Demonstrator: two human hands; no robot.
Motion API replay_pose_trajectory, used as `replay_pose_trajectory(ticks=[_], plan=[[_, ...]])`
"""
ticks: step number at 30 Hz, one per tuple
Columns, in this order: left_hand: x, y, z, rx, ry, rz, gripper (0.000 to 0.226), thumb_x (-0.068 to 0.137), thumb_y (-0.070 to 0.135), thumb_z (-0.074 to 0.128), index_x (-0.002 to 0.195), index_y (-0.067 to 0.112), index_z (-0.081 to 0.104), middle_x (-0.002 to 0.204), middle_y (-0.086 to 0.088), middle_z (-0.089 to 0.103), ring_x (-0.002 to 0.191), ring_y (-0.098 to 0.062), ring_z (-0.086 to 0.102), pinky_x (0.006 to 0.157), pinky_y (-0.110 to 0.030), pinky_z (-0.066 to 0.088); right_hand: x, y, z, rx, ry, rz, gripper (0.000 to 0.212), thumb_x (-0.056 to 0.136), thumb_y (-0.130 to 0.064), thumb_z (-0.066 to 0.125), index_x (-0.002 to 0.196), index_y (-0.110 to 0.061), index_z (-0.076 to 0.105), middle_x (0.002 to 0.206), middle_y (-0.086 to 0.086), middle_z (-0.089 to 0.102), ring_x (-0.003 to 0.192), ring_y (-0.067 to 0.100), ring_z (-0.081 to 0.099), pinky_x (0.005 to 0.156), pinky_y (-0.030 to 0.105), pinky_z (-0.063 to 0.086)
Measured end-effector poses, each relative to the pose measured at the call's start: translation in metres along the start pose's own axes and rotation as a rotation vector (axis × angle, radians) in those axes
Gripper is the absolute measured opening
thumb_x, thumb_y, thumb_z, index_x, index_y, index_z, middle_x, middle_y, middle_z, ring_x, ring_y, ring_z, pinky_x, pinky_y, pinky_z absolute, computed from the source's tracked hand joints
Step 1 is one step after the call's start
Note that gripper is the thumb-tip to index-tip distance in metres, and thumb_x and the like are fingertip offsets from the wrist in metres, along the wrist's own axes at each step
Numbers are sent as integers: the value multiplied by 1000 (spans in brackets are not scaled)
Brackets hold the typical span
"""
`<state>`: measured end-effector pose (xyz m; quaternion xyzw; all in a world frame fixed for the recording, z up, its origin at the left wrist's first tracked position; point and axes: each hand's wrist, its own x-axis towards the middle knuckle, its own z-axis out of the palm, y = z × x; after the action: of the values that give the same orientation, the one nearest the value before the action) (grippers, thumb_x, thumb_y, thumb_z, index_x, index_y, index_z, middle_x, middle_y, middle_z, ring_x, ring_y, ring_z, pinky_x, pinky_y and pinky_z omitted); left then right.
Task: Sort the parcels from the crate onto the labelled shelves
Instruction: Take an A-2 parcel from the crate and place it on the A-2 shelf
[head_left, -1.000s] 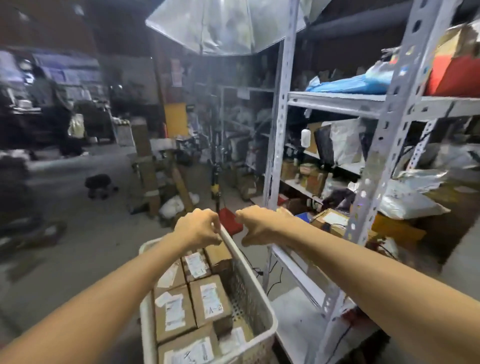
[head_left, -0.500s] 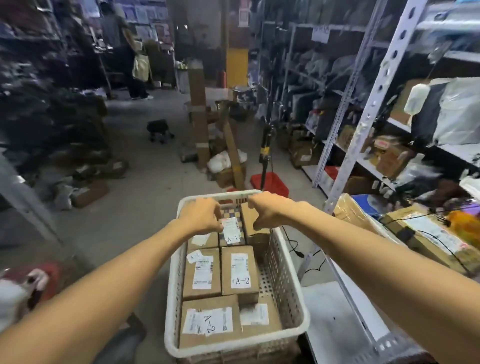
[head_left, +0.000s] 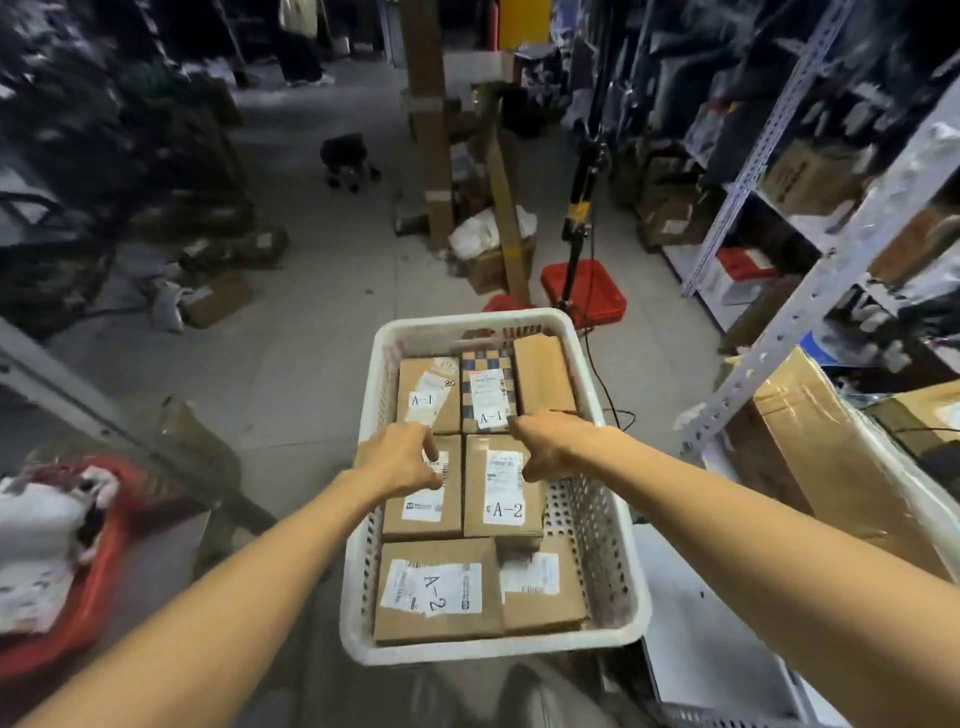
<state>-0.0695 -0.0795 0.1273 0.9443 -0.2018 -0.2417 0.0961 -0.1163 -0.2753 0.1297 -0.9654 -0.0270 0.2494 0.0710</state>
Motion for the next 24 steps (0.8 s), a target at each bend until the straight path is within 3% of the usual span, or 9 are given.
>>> replay_pose_trajectory(ticks=[5,13,16,18,21,24], plan=[[22,-9,23,-13,-76,27,34,74,32,75,106,24,66,110,-2,65,102,-21,59,89,-38,51,14,15,23,43,-21,82,31,80,-14,61,108,-6,52,112,15,59,95,29,59,78,37,53],[71,-9,65,-11,-152,59,28,71,31,75,97,25,65,101,3,68,101,-18,61,91,-35,46,41,23,63,154,-46,142,47,80,-14,61,125,-3,48,122,16,56,105,30,57,87,41,51],[90,-12,90,-75,-198,30,31,71,30,75,99,24,63,92,4,65,97,-17,61,81,-30,45,50,34,89,204,-66,166,50,81,-16,61,127,-4,44,122,17,55,106,31,56,83,36,50],[98,-13,106,-116,-249,-1,36,73,30,75,104,23,60,97,1,64,98,-19,60,87,-35,48,56,42,111,222,-106,176,50,83,-21,63,126,-5,44,123,16,55,106,31,55,79,35,47],[109,-19,129,-118,-260,-60,38,74,30,73,109,24,59,105,0,64,102,-20,58,89,-37,48,72,58,141,286,-141,210,53,85,-34,64,128,-8,45,124,13,55,108,30,55,85,38,49],[118,-28,146,-133,-225,-88,39,74,26,70,112,21,59,107,-2,66,101,-21,59,87,-37,49,89,71,164,411,-114,302,51,84,-27,64,127,-6,47,124,15,57,108,31,56,88,37,49]])
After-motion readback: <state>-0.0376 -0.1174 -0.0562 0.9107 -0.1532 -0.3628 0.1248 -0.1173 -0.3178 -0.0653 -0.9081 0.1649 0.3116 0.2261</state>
